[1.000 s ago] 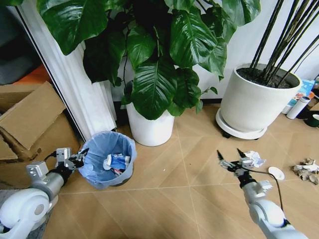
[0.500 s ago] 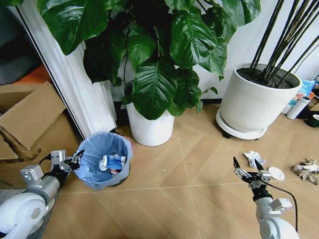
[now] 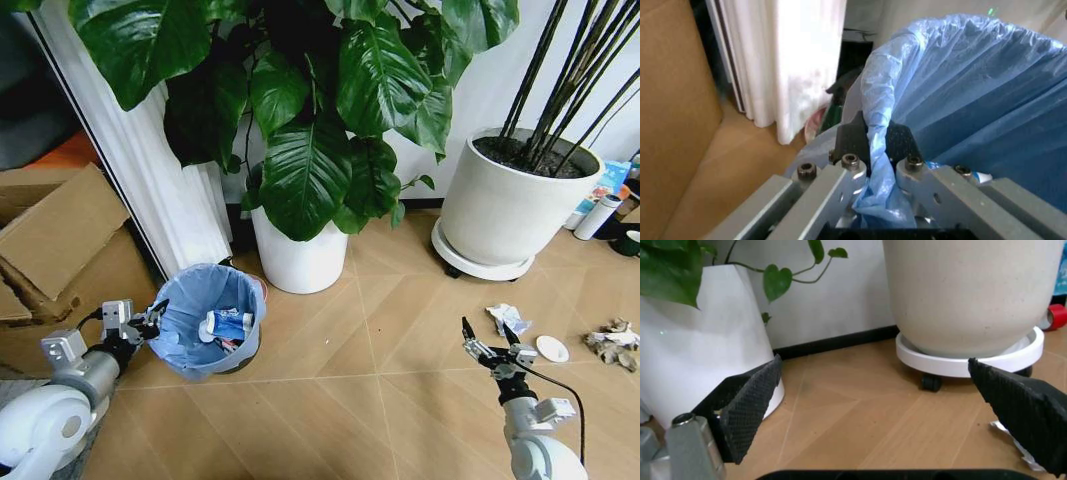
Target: Pick up the trash bin and place the garbage on the floor into it.
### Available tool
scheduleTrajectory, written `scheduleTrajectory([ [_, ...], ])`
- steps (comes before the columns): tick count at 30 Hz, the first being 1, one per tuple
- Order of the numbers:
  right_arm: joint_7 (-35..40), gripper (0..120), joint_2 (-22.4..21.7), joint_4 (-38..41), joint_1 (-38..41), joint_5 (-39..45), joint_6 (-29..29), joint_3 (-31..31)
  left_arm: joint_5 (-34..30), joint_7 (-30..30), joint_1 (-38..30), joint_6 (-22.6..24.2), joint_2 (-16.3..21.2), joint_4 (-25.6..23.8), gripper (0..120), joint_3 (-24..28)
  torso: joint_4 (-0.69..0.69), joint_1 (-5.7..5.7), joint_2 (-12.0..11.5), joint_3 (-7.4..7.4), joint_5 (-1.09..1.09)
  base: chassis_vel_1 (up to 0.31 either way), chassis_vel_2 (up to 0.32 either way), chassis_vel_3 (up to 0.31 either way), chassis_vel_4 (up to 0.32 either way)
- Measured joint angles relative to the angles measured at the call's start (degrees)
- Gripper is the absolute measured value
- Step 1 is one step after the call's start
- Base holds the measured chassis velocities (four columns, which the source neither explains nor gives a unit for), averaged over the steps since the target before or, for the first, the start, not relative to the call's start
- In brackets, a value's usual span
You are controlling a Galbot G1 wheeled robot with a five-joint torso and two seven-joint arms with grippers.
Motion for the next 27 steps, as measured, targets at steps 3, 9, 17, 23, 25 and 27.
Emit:
scheduleTrajectory([
  [3, -0.03, 100, 0.02, -0.14, 0.00, 0.00, 0.05, 0.03, 0.00, 0.00, -0.08, 0.00, -0.01, 0.06, 0, 0.16, 0.00, 0.00, 0.00, 0.00, 0.00, -0.053, -0.078, 0.067, 0.053],
  [9, -0.16, 100, 0.03, -0.16, -0.08, 0.01, 0.18, 0.17, 0.00, 0.00, -0.16, 0.00, -0.01, 0.10, 0, 0.44, 0.01, 0.00, 0.00, 0.00, 0.00, -0.054, -0.079, 0.063, 0.059],
  [17, -0.30, 100, 0.04, -0.16, -0.36, 0.11, 0.22, 0.29, 0.14, 0.00, -0.17, 0.00, -0.29, 0.16, 0, 0.72, 0.00, 0.00, 0.00, 0.00, 0.00, -0.050, -0.042, 0.060, 0.040],
  [23, -0.42, 100, 0.05, -0.15, -0.38, 0.34, 0.22, 0.34, 0.21, 0.00, -0.04, -0.03, -0.24, 0.11, 0, 0.70, 0.00, 0.00, 0.00, 0.00, 0.00, -0.057, -0.060, 0.059, 0.051],
  [25, -0.43, 100, 0.03, -0.16, -0.37, 0.38, 0.23, 0.34, 0.21, 0.00, -0.04, -0.03, -0.23, 0.05, 0, 0.69, 0.00, 0.00, 0.00, 0.00, 0.00, -0.066, -0.071, 0.070, 0.062],
  [27, -0.44, 100, -0.01, -0.16, -0.36, 0.46, 0.24, 0.36, 0.21, -0.02, -0.07, -0.03, -0.22, -0.01, 0, 0.69, 0.00, 0.00, 0.00, 0.00, 0.00, -0.082, -0.096, 0.079, 0.071],
])
